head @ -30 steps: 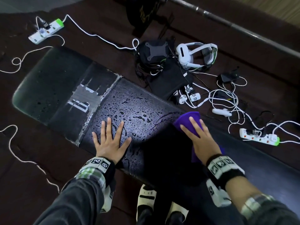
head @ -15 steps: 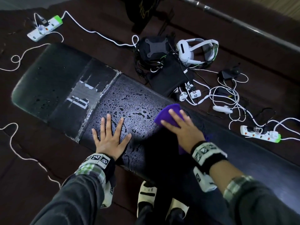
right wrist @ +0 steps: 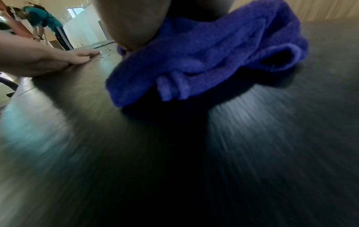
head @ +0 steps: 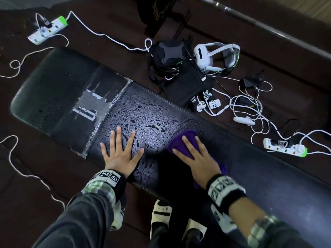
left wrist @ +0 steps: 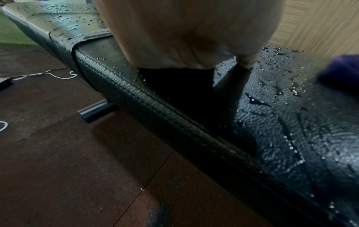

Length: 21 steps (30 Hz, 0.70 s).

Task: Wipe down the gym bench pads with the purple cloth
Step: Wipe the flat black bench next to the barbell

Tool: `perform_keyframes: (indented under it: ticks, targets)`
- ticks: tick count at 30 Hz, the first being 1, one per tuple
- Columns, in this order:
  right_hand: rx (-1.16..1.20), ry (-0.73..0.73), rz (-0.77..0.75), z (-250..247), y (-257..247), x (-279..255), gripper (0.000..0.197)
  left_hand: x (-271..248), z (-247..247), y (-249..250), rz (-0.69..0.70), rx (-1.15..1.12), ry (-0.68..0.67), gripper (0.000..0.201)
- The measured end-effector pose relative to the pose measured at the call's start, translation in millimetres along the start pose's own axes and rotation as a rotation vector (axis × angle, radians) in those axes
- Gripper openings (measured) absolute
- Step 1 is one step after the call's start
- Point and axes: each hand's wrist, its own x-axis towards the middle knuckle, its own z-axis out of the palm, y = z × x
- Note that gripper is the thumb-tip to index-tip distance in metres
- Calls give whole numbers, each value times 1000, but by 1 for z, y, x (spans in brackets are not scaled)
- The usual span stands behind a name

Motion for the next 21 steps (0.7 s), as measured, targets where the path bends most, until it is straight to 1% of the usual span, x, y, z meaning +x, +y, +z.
perform_keyframes:
  ticks: [3, 5, 6, 9, 11, 14, 16, 18, 20, 21]
  targets:
    - [71, 3, 3, -19, 27, 42, 77, 2, 0, 1, -2, 4, -3, 74]
    - [164, -14, 86, -26, 52, 52, 83, 2, 0, 0, -4, 13, -9, 73]
    - [224, -26, 158, -27, 63, 52, 82, 2, 0, 0, -5, 15, -10, 73]
    - [284, 106, 368, -20, 78, 30, 56, 0, 0, -2, -5, 12, -17, 73]
    - [267, 137, 432, -10, 75, 3, 52, -1, -1, -1, -7, 6, -18, 74]
    - [166, 144, 409, -2, 57, -24, 50, 0, -2, 0, -7, 6, -27, 76]
    - [135, 120, 409, -1, 49, -24, 49, -1, -2, 0, -7, 8, -28, 76]
    - [142, 110, 444, -7, 46, -7, 50, 0, -3, 0, -14, 13, -17, 76]
    - [139, 99, 449, -18, 44, 20, 48, 1, -2, 1, -18, 24, -22, 74]
    - [170, 70, 443, -23, 43, 35, 48, 1, -2, 1, -22, 26, -21, 74]
